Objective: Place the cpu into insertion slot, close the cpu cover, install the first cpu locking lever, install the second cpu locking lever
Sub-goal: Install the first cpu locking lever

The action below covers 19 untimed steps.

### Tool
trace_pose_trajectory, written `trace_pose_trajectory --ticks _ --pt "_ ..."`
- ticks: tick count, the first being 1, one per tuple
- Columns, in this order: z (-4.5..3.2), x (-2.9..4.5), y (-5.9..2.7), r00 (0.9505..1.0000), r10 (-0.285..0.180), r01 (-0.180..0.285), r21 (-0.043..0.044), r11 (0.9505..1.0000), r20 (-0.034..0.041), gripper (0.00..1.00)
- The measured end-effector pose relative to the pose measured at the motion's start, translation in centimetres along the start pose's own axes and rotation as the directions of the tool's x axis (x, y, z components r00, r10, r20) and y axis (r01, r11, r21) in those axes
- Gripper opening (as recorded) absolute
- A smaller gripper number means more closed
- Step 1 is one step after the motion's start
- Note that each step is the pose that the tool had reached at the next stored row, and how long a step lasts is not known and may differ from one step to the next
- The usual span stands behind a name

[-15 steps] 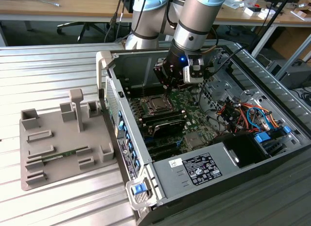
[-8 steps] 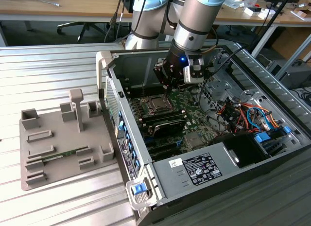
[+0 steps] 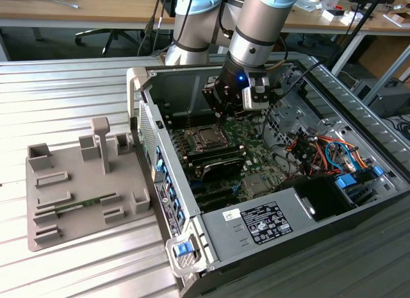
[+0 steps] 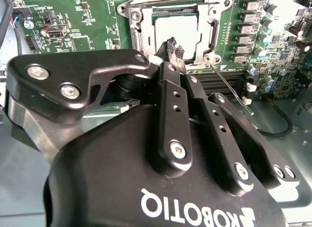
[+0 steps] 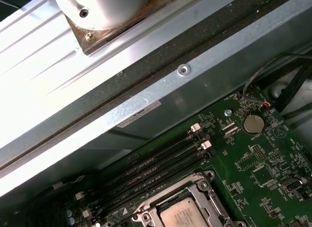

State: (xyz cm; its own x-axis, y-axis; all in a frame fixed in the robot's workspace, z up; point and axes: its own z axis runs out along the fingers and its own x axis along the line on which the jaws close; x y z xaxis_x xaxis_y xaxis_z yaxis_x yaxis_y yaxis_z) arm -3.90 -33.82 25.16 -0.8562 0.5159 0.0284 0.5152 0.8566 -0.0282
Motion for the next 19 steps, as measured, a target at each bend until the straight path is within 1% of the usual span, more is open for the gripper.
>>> trace_pose_trajectory --ticks 19 --pt "0.00 0.00 0.00 0.9995 -0.031 0.031 0.0008 0.9995 0.0008 0.10"
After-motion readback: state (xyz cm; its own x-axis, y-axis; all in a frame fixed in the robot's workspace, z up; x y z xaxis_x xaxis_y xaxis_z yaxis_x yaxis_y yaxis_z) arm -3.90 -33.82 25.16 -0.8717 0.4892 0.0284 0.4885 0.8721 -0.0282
